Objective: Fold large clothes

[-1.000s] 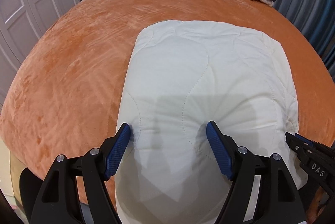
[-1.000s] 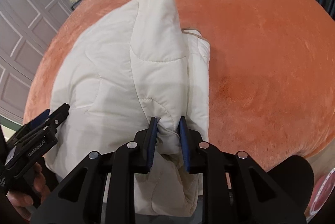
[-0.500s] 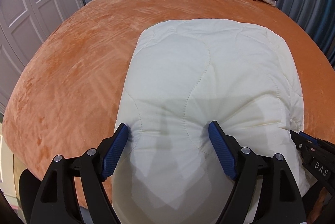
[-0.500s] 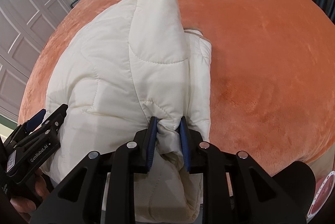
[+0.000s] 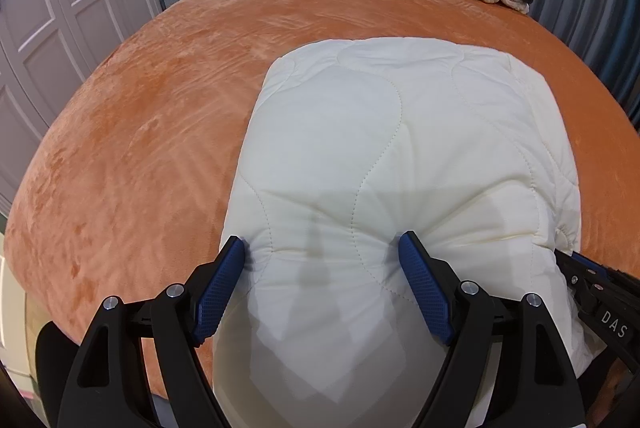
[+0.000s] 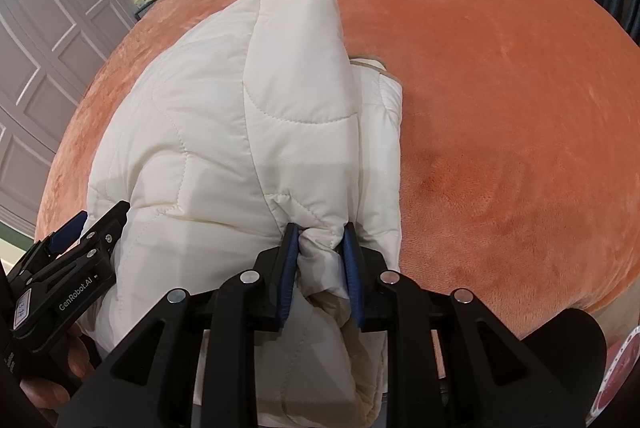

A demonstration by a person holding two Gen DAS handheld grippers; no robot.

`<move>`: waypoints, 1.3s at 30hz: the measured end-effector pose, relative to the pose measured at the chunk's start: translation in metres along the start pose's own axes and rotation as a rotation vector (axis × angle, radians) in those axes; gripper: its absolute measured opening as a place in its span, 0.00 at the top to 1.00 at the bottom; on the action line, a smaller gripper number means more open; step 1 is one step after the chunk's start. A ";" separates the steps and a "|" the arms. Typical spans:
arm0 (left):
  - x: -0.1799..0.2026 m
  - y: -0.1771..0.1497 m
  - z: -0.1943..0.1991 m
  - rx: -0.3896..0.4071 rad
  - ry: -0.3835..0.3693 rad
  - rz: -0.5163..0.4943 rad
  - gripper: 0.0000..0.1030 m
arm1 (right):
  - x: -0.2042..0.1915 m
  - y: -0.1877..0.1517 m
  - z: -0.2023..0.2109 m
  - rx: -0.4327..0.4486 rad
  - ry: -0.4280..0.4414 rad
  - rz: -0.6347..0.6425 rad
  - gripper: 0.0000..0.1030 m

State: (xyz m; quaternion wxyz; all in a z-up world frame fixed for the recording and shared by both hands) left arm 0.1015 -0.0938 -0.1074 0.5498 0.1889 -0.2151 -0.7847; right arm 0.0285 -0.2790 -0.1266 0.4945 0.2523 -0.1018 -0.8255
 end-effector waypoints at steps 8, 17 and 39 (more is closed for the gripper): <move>-0.061 -0.001 0.015 -0.088 -0.284 0.259 0.24 | 0.028 0.008 0.046 0.046 0.131 -0.098 0.19; -0.084 -0.030 -0.012 -0.193 -0.503 0.485 0.18 | 0.047 -0.015 -0.012 -0.172 0.394 -0.372 0.10; -0.041 0.054 0.091 0.113 -0.370 0.114 0.37 | -0.038 0.041 0.094 0.164 0.231 0.029 0.68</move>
Point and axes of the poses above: each gripper's, at about its wrist camera, not at the fingertips, and z roughly against the way its jaws point, x to its right, y to its top, the point moved 3 cm from there along -z, roughly the way its jaws point, and after that the axes turned 5 degrees about -z, right-handed, at the moved point
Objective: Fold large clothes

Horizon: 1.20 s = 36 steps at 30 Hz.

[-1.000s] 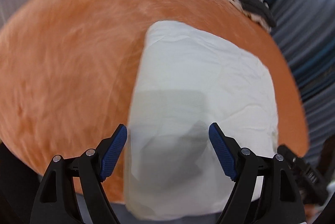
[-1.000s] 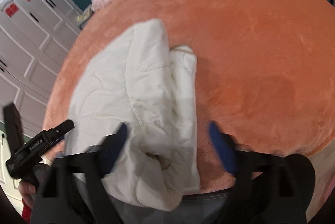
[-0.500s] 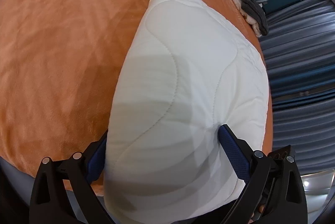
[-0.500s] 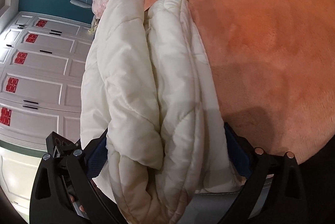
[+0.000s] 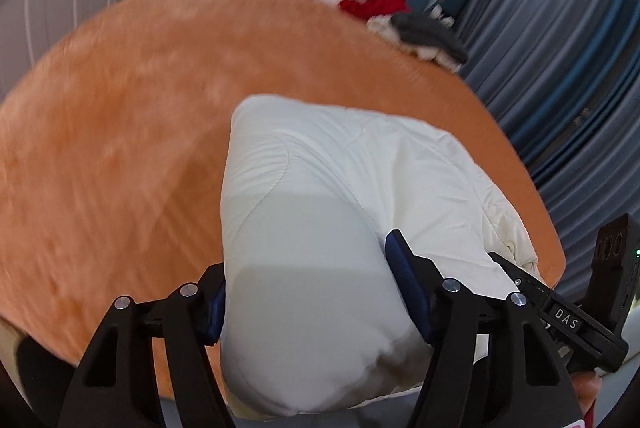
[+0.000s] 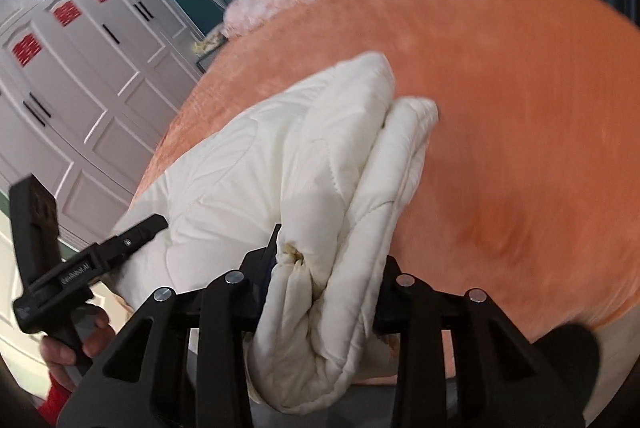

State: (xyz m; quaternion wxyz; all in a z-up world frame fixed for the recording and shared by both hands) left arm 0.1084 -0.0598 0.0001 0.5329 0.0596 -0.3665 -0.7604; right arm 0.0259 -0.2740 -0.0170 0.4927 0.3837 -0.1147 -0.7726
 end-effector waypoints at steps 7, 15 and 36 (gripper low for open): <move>0.008 0.064 0.049 0.200 -0.022 -0.091 0.38 | -0.041 0.058 0.028 0.176 0.049 0.097 0.68; -0.017 0.137 0.071 0.381 -0.043 -0.151 0.38 | -0.083 0.123 0.020 0.305 0.134 0.185 0.68; -0.186 0.057 -0.124 0.076 -0.049 0.040 0.32 | -0.024 0.046 -0.224 -0.068 0.063 -0.013 0.50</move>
Point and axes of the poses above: each gripper's, at about its wrist camera, not at the fingertips, and z roughly against the way its jaws point, x to its right, y to its top, the point moved 3 cm from there along -z, roughly the way its jaws point, and after that the axes turned 5 degrees about -z, right-handed, at the moved point
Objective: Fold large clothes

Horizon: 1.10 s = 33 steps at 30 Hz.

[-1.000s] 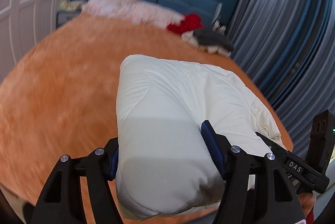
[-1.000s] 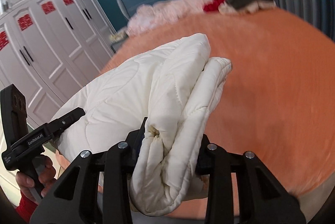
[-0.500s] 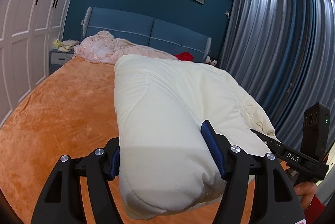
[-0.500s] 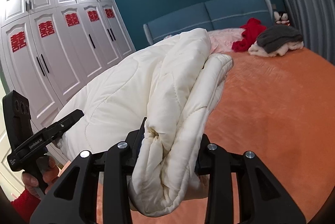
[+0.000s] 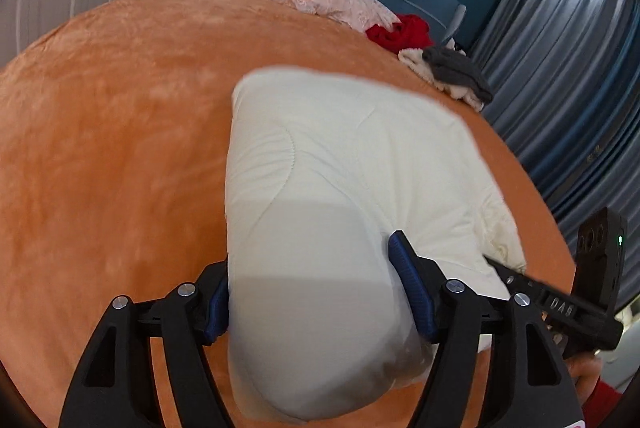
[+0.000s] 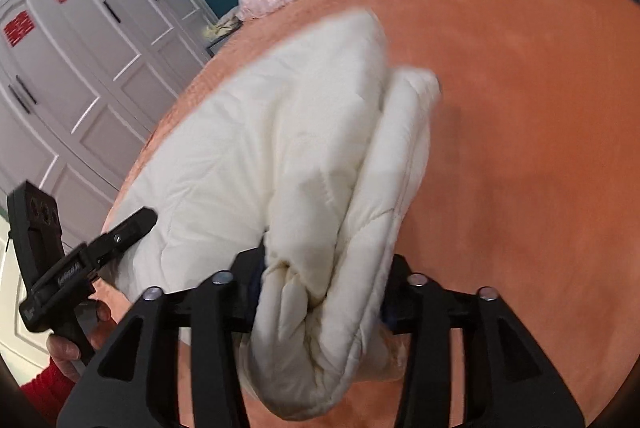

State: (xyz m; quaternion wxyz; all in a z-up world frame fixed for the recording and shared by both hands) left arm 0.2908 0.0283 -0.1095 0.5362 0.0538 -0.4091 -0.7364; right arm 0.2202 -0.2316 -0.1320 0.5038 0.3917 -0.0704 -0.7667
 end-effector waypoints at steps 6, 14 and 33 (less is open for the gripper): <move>-0.002 -0.002 0.035 -0.030 0.032 -0.015 0.32 | 0.001 -0.010 0.038 -0.025 -0.052 -0.012 0.35; 0.024 0.065 0.077 0.028 0.271 -0.097 0.37 | -0.048 0.028 0.090 0.080 -0.210 0.160 0.76; 0.048 0.088 -0.100 -0.111 0.392 -0.127 0.90 | -0.052 0.079 -0.070 0.019 -0.332 0.198 0.93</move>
Point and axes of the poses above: each gripper's, at about its wrist camera, not at the fingertips, and z roughly against the way its jaws point, x to its right, y to its top, the point moved 3 cm from there along -z, roughly the way its jaws point, and after that the axes turned 5 degrees about -z, right-handed, at the moved point
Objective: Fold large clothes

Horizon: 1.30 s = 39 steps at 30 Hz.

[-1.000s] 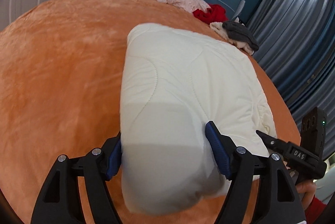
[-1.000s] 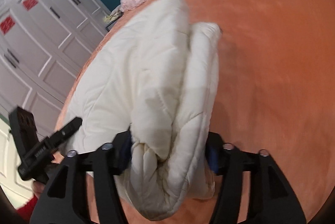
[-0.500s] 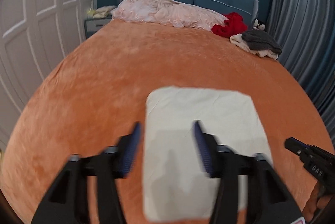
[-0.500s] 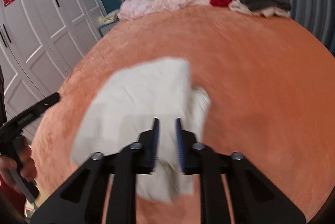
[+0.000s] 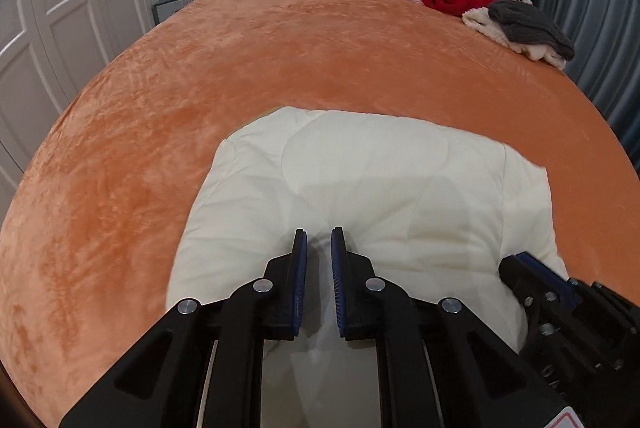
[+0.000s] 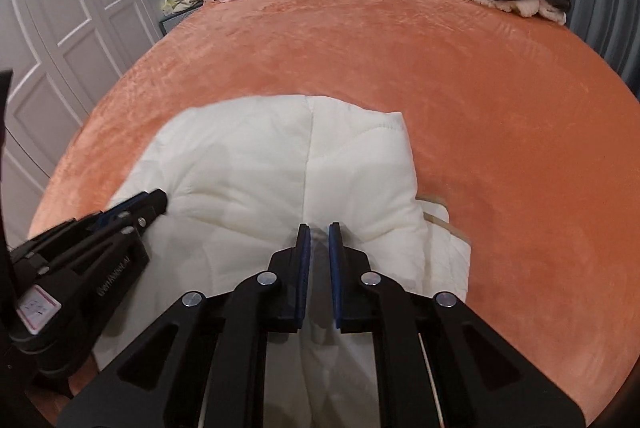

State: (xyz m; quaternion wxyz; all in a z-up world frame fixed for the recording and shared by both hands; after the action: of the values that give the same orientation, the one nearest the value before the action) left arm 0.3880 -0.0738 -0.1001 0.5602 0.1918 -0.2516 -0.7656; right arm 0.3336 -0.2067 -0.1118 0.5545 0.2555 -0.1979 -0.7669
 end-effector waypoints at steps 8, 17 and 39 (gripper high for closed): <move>0.009 -0.007 -0.024 0.045 0.056 -0.026 0.90 | 0.006 -0.009 -0.026 0.044 -0.002 -0.016 0.95; 0.013 -0.008 -0.035 0.070 0.093 -0.039 0.90 | 0.004 -0.014 -0.031 0.101 -0.027 0.007 0.95; -0.001 -0.024 0.024 0.033 0.039 -0.008 0.83 | 0.020 -0.024 0.046 -0.008 0.099 -0.082 0.92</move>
State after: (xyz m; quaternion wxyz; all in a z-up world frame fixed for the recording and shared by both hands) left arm 0.3561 -0.0631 -0.0952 0.5586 0.2171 -0.2522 -0.7597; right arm 0.2831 -0.2173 -0.0929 0.5327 0.2989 -0.1563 -0.7762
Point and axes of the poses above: each gripper's, at about its wrist camera, not at the fingertips, and z roughly against the way its jaws point, x to its right, y to its top, the point moved 3 cm from there along -z, roughly the way its jaws point, and after that the axes turned 5 degrees about -z, right-handed, at the moved point
